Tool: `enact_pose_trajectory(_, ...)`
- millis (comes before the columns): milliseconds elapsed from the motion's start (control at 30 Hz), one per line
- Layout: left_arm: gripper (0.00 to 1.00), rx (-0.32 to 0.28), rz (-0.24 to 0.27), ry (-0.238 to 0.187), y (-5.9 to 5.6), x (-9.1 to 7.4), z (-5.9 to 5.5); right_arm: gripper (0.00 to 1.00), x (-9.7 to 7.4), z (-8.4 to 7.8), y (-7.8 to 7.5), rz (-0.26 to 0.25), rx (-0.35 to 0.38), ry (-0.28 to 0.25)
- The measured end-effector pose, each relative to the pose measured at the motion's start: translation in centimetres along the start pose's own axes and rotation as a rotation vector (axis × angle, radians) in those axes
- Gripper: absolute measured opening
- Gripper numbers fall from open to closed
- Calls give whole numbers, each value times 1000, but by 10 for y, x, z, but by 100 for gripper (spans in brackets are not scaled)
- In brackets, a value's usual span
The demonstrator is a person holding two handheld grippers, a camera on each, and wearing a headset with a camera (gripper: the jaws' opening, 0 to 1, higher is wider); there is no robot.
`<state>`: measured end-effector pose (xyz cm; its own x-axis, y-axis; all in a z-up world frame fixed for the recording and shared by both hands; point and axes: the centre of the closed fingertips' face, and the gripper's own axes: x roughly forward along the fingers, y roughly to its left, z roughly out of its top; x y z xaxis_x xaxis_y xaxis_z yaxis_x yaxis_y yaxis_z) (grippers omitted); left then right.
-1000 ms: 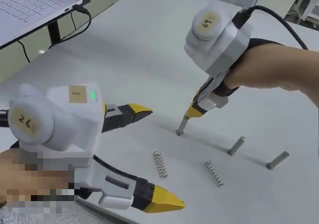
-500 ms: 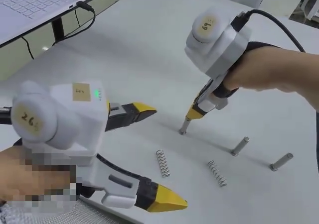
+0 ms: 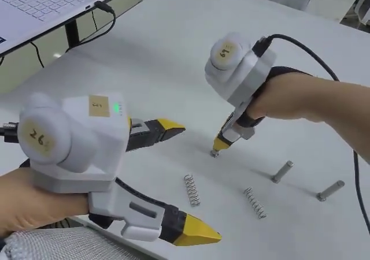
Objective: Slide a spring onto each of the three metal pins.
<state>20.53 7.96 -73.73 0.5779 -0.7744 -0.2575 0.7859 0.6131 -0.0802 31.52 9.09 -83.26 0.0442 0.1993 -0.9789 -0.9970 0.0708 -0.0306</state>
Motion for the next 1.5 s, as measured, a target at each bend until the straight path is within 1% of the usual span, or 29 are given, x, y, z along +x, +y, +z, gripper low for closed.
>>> enact_pose_trajectory(100, 94, -1, 1, 0, 1, -1, 0, 9, 9, 0, -4, -2, 7, 3)
enact_pose_trajectory(233, 94, -2, 2, 0, 1, -1, -1, 9, 12, -2, -5, -1, 18, 3)
enact_pose_trajectory(300, 93, -3, 2, 0, 1, -1, -1, 9, 10, -1, -6, -3, 21, -4)
enact_pose_trajectory(500, 93, -3, 0, 2, 0, -1, -1, 9, 12, 0, -8, 2, 14, -15)
enact_pose_trajectory(633, 92, -4, 2, 4, 1, -2, -1, 13, 10, 0, -7, -3, 22, -33)
enact_pose_trajectory(733, 92, -5, 1, 7, 1, -2, -1, 13, 5, -2, -6, -10, 16, -39)
enact_pose_trajectory(800, 92, -4, 0, 9, 1, -2, -2, 14, 2, -3, -10, -19, 17, -49)
enact_pose_trajectory(1033, 92, -3, 1, 17, 3, -3, -4, 14, -8, -7, -11, -39, 47, -82)
enact_pose_trajectory(1167, 91, -1, 2, 23, 3, -4, -6, 14, -12, -16, -9, -44, 75, -83)
enact_pose_trajectory(1300, 91, 1, 0, 22, 2, -4, -5, 14, -15, -27, 3, -44, 83, -73)
enact_pose_trajectory(1433, 91, 4, -4, 26, 1, -3, -5, 13, -14, -46, 12, -37, 118, -40)
enact_pose_trajectory(1500, 91, 4, -7, 28, 0, -3, -6, 12, -13, -54, 16, -34, 130, -35)
